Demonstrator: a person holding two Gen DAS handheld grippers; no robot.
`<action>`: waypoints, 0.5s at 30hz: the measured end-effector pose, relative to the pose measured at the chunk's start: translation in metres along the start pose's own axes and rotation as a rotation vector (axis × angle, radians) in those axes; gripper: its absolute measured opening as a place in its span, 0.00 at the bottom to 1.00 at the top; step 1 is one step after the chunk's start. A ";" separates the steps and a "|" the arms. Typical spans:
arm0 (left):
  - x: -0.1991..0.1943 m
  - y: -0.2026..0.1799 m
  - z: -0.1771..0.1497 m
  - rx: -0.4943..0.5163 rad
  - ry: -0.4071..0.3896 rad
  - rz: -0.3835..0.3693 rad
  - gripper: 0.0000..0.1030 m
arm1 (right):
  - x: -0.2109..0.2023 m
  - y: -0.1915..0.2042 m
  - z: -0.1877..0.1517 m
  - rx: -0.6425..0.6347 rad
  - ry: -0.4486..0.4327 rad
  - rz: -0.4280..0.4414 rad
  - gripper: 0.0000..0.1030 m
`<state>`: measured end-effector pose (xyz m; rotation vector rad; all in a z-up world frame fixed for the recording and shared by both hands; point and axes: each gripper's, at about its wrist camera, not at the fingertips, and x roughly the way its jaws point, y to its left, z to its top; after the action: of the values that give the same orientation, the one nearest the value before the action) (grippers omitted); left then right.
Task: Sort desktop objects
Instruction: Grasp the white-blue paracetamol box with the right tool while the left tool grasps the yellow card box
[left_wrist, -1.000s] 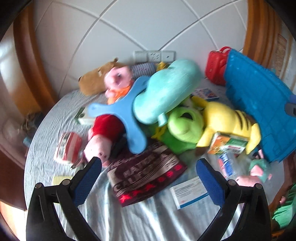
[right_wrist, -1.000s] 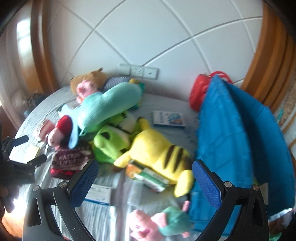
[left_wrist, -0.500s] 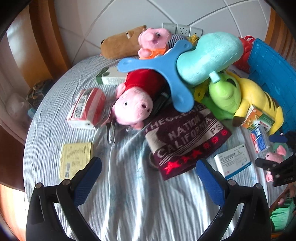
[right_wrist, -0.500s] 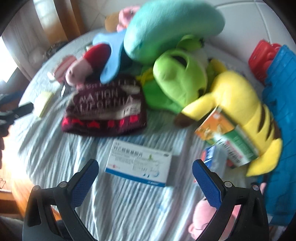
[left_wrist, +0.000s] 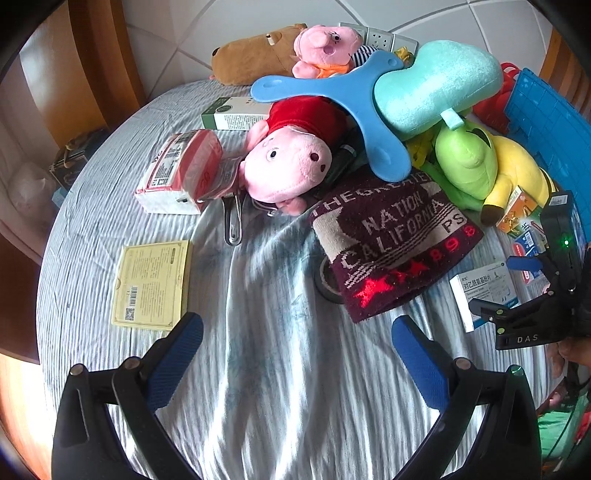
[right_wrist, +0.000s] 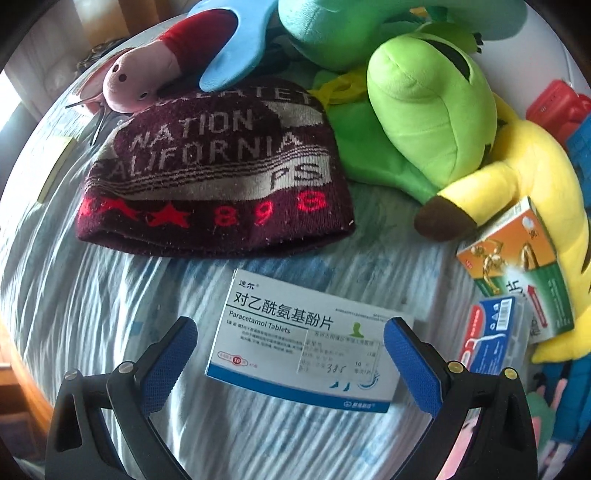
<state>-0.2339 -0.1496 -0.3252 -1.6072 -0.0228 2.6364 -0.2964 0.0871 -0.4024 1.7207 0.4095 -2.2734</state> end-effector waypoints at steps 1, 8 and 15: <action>0.000 0.001 0.001 -0.003 -0.001 -0.002 1.00 | 0.000 0.000 0.000 -0.013 0.004 -0.002 0.99; 0.003 0.006 0.009 -0.021 -0.011 0.000 1.00 | 0.003 0.007 -0.005 -0.302 0.049 -0.005 0.99; -0.002 0.009 0.004 -0.070 -0.007 0.034 1.00 | 0.009 0.004 -0.005 -0.527 0.049 0.048 0.99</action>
<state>-0.2367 -0.1586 -0.3222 -1.6334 -0.0895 2.6957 -0.2930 0.0852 -0.4122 1.4903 0.8751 -1.8650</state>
